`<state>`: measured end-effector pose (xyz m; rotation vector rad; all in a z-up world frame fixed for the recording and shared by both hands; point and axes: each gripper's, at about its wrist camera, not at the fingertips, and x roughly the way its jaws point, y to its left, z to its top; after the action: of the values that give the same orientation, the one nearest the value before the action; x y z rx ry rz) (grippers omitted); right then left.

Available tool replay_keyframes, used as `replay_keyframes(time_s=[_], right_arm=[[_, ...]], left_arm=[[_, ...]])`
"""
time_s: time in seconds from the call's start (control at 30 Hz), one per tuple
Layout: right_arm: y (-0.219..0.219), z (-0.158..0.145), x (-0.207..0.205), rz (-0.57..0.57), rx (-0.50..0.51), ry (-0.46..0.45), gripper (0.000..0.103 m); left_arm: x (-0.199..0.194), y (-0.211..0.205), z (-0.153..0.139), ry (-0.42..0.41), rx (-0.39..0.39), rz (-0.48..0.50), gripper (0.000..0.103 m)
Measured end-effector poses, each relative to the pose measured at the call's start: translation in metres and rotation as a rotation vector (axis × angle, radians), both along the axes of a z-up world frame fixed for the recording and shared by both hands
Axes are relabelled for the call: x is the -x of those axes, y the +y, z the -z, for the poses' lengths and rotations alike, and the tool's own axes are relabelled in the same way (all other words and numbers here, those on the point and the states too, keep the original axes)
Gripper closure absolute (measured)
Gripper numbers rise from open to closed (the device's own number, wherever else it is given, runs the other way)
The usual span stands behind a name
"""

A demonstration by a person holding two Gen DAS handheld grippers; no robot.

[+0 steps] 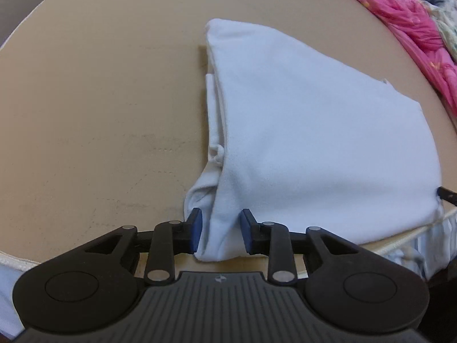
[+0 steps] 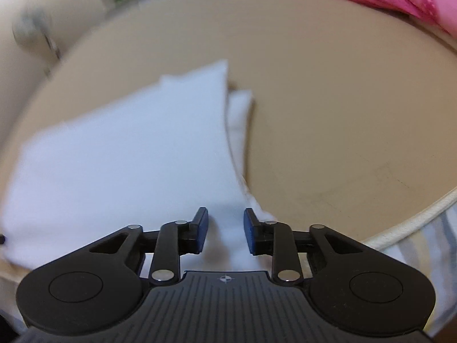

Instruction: Fold small clothes

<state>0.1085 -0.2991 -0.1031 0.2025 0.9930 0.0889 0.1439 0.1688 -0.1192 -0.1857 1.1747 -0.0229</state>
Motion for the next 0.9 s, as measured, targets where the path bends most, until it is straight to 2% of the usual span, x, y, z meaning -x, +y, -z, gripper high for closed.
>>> replay_keyframes(time_s=[0.07,0.13,0.2,0.3,0.37,0.4,0.5,0.53,0.6,0.63,0.67,0.7,0.77,0.83,0.9], right_arm=[[0.008,-0.014,0.006,-0.026,0.031,-0.092,0.072],[0.007,-0.022,0.007,-0.025,0.024,-0.139,0.067],[0.004,-0.018,0.002,-0.011,0.023,-0.116,0.064],[0.007,0.008,-0.015,0.005,0.079,-0.017,0.064],[0.004,0.009,-0.016,0.020,0.068,-0.021,0.063],[0.002,0.004,-0.015,0.036,0.058,-0.051,0.063],[-0.002,-0.004,-0.015,0.068,0.052,-0.123,0.063],[-0.003,-0.002,-0.016,0.073,0.064,-0.104,0.063],[-0.002,0.015,-0.024,0.077,0.109,-0.019,0.061],[-0.002,0.019,-0.026,0.087,0.116,-0.009,0.055],[-0.003,0.018,-0.028,0.097,0.115,-0.016,0.054],[-0.003,0.015,-0.028,0.105,0.113,-0.033,0.054],[-0.005,0.008,-0.021,0.150,0.123,-0.070,0.055],[-0.008,-0.001,-0.013,0.206,0.122,-0.108,0.055],[-0.009,-0.013,0.001,0.251,0.111,-0.156,0.055]], left_arm=[[0.001,-0.001,-0.006,-0.036,0.001,0.003,0.070],[0.002,-0.003,-0.006,-0.037,0.003,-0.001,0.070],[-0.003,-0.007,-0.008,-0.030,-0.004,0.000,0.070],[-0.002,-0.010,-0.010,-0.034,-0.006,-0.001,0.070],[-0.006,-0.010,-0.014,-0.038,-0.003,-0.015,0.069],[-0.005,-0.008,-0.017,-0.049,0.002,-0.026,0.069],[0.001,0.001,-0.032,-0.158,0.047,-0.060,0.069],[0.003,0.002,-0.039,-0.206,0.066,-0.067,0.069],[0.002,0.002,-0.043,-0.244,0.095,-0.069,0.070],[-0.002,0.000,-0.041,-0.235,0.100,-0.059,0.070],[-0.009,-0.004,-0.034,-0.203,0.082,-0.044,0.070],[-0.014,-0.008,-0.027,-0.166,0.045,-0.030,0.071],[-0.022,-0.017,-0.010,-0.074,-0.081,0.002,0.071],[-0.023,-0.014,-0.014,-0.081,-0.056,-0.022,0.071],[-0.017,-0.006,-0.029,-0.154,-0.019,-0.047,0.071]])
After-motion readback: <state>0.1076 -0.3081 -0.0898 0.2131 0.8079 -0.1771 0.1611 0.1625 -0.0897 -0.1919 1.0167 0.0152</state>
